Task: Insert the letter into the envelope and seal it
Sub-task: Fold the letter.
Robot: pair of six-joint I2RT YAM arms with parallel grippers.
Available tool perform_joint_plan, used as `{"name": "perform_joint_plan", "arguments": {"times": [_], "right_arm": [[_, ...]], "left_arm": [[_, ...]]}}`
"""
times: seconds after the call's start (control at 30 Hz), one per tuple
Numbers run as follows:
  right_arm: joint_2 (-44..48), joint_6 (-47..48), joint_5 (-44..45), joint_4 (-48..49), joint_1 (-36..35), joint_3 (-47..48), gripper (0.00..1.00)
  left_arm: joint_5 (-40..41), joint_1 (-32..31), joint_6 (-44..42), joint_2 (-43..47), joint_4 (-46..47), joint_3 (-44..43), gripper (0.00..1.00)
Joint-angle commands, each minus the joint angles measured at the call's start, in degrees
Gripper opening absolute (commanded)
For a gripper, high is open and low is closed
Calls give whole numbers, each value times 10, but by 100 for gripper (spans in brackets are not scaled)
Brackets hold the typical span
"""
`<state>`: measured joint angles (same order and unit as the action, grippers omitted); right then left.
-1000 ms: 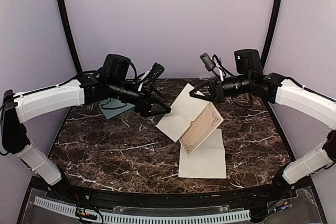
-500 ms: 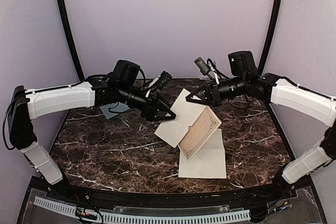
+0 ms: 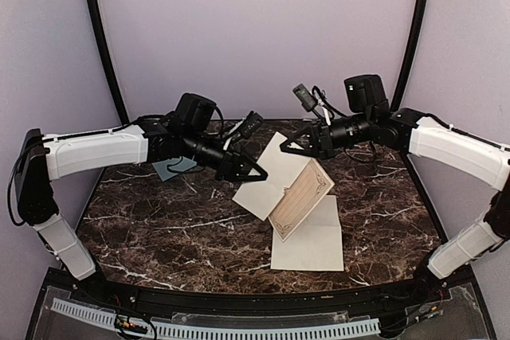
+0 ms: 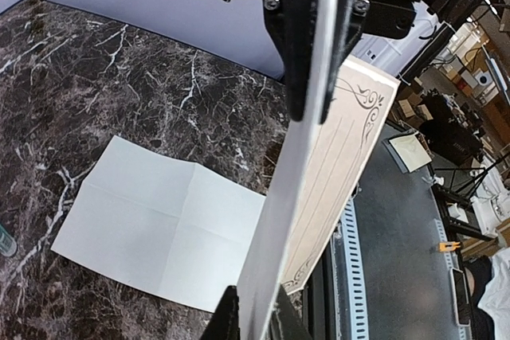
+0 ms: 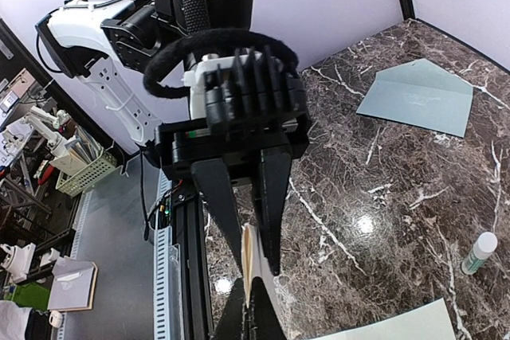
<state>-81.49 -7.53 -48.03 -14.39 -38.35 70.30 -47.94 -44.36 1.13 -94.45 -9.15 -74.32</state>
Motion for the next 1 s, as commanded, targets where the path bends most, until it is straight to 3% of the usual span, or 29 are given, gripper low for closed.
{"name": "perform_joint_plan", "arguments": {"times": [0.0,0.07,0.27,0.43,0.57,0.7,0.97], "right_arm": [[-3,5,5,5,-6,17,0],[2,-1,22,15,-6,14,2],[62,-31,120,81,3,-18,53],[140,-83,220,156,41,-77,80],[177,-117,282,182,73,-123,89],[171,-139,297,176,89,-144,90],[116,-126,189,183,58,-150,91]], "left_arm": [[-14,-4,-4,2,-4,-17,6],[-12,-4,-4,4,-3,-17,0],[15,-3,13,41,43,7,0],[30,28,49,96,127,59,0],[23,61,85,132,189,88,0],[26,75,89,147,195,95,0],[38,80,96,159,208,108,0]]}}
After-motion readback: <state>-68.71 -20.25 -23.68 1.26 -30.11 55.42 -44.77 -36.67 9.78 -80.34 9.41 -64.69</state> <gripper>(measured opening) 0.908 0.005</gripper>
